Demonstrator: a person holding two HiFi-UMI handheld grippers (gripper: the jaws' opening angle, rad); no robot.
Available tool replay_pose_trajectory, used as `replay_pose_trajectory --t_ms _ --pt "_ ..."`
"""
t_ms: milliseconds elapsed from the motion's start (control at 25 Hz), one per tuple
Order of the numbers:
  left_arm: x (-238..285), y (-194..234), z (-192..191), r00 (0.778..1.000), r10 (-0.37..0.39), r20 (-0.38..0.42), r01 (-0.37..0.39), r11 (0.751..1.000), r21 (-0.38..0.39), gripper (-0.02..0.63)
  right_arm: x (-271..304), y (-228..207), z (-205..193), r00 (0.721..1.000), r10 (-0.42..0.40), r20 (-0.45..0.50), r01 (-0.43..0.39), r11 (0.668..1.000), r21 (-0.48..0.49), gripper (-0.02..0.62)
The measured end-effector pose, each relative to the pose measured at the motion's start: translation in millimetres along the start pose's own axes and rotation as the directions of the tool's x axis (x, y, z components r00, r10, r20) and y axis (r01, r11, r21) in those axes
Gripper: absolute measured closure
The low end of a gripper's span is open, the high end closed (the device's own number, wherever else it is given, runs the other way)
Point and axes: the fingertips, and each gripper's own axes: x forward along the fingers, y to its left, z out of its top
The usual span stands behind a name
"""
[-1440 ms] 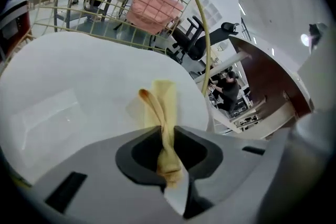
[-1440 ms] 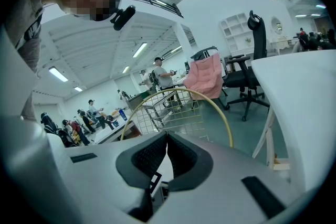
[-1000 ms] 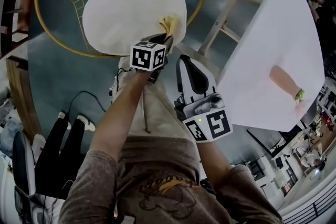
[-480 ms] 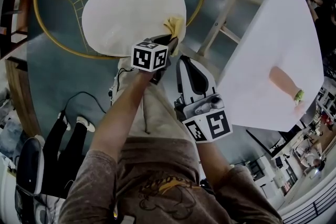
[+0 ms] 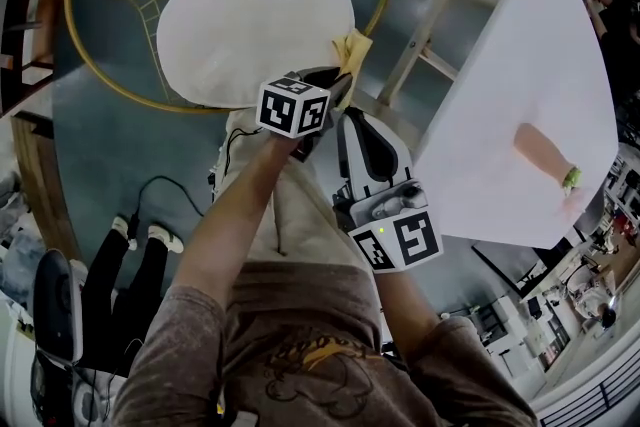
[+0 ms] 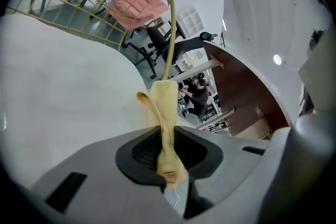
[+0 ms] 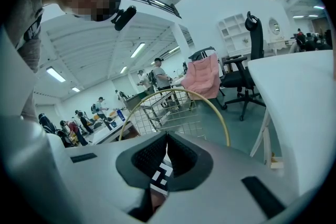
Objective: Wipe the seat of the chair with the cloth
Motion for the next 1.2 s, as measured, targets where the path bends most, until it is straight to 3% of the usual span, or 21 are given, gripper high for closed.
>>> replay_pose_trajectory --t_ms 280,600,840,1200 --pt "-30 15 12 0.998 0.049 0.05 -0.05 0.999 0.007 0.531 2 4 -3 1.0 0.005 0.008 -0.005 1.0 -0.001 0.568" --pt "-101 22 42 0.98 0.172 0.104 -0.18 0.981 0.067 0.531 -5 13 30 0.998 -0.003 0.061 0.003 1.0 -0.003 0.568" --pt "-167 -18 76 0.957 0.223 0.187 -0.245 0.964 0.107 0.531 -25 37 62 0.997 0.028 0.072 -0.026 0.999 -0.023 0.568" --pt "-263 -103 128 0.916 0.234 0.325 -0.302 0.937 0.178 0.531 -61 62 114 0.992 0.028 0.123 -0.018 0.996 -0.083 0.568"
